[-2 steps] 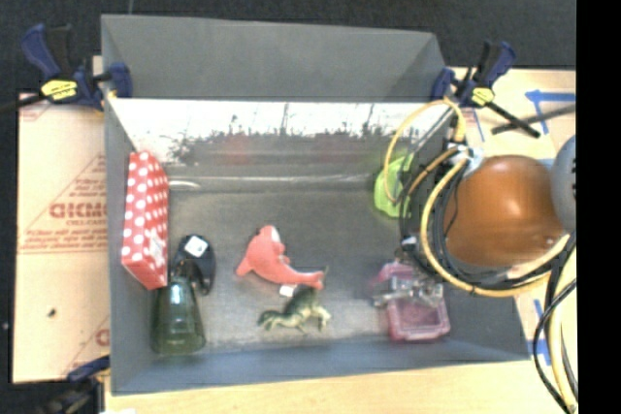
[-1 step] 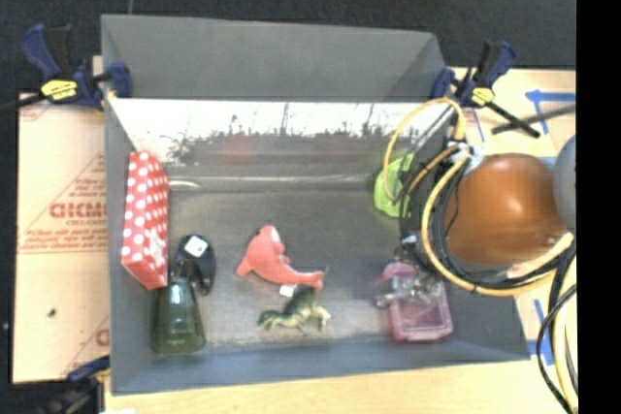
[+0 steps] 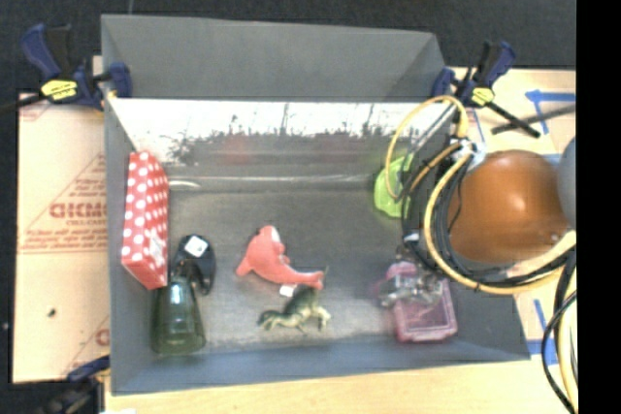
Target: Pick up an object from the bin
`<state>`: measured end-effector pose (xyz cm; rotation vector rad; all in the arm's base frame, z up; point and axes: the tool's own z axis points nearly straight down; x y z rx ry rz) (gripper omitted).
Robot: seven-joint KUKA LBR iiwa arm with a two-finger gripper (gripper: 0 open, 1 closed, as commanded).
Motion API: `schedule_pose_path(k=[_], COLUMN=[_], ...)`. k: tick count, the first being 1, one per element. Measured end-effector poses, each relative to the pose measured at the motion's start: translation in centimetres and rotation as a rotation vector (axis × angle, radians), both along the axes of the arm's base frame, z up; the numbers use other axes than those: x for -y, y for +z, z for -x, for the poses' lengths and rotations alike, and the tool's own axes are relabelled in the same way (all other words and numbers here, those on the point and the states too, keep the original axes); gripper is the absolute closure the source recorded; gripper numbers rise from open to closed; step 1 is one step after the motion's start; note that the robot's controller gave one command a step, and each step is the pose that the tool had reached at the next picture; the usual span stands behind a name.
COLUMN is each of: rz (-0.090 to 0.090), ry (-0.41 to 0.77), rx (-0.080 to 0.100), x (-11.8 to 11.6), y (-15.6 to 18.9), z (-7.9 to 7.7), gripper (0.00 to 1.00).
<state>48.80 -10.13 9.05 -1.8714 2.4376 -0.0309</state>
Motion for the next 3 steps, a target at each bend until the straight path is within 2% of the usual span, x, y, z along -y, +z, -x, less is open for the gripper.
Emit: schedule_pose_path(k=[1,3], rz=[-0.001,0.002], ry=[-0.001,-0.006], rx=[-0.006,-0.003], x=[0.0,0.2], y=[2.3,5.8], z=[0.2,0.1], gripper=[1.00,1.00])
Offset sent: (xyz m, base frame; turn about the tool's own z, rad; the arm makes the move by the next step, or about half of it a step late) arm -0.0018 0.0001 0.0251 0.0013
